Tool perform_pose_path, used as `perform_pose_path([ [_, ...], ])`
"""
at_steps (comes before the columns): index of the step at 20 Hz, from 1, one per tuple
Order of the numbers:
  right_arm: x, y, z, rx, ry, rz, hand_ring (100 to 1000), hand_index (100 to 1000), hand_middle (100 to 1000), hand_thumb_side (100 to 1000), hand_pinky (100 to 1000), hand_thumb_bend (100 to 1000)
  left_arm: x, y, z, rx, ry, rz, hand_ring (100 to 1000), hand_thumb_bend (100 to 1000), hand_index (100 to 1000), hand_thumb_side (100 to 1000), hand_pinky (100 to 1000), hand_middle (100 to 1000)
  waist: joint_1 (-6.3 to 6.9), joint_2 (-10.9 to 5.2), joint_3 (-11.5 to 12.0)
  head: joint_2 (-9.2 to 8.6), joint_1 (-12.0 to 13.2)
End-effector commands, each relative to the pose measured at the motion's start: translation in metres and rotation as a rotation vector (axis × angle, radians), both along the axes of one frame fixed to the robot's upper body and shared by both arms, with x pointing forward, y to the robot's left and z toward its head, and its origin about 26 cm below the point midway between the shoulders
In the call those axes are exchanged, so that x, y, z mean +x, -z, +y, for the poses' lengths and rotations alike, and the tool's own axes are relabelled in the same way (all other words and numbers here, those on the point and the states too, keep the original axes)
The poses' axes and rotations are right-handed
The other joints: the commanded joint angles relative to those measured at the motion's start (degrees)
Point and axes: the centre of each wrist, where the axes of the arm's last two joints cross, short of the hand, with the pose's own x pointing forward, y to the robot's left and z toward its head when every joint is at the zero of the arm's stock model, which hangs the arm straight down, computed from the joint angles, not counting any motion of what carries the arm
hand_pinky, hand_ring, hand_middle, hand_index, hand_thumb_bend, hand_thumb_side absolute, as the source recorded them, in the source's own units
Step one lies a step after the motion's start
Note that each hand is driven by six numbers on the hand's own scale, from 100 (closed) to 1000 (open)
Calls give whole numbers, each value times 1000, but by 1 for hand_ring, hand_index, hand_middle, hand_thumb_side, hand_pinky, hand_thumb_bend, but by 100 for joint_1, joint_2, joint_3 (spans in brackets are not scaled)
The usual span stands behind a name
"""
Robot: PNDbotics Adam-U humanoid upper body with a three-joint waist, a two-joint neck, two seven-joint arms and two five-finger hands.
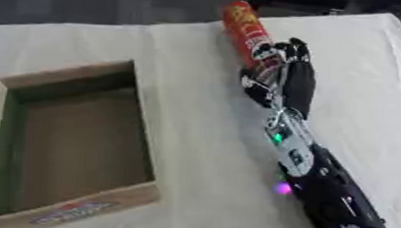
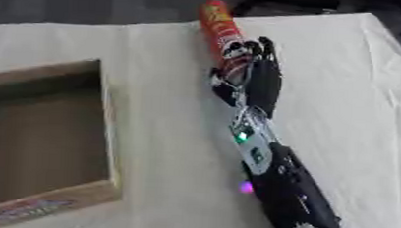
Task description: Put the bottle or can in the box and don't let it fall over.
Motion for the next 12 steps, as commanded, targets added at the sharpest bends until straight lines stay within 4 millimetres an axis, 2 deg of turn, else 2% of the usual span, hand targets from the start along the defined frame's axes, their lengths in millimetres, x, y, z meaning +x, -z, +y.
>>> perform_pose_path([
  [1,-1,4,0,34,190,-49,708,678,778,105,301,490,-2,-8,3,28,0,-19,845,1000,638,289,895,795,48,-58,13,-72,-19],
  [12,-5,-10,-1,20,178,-124,696,665,763,100,303,494,-2,-9,3,27,2,-20,845,1000,638,286,894,795,35,-72,41,-81,-28],
])
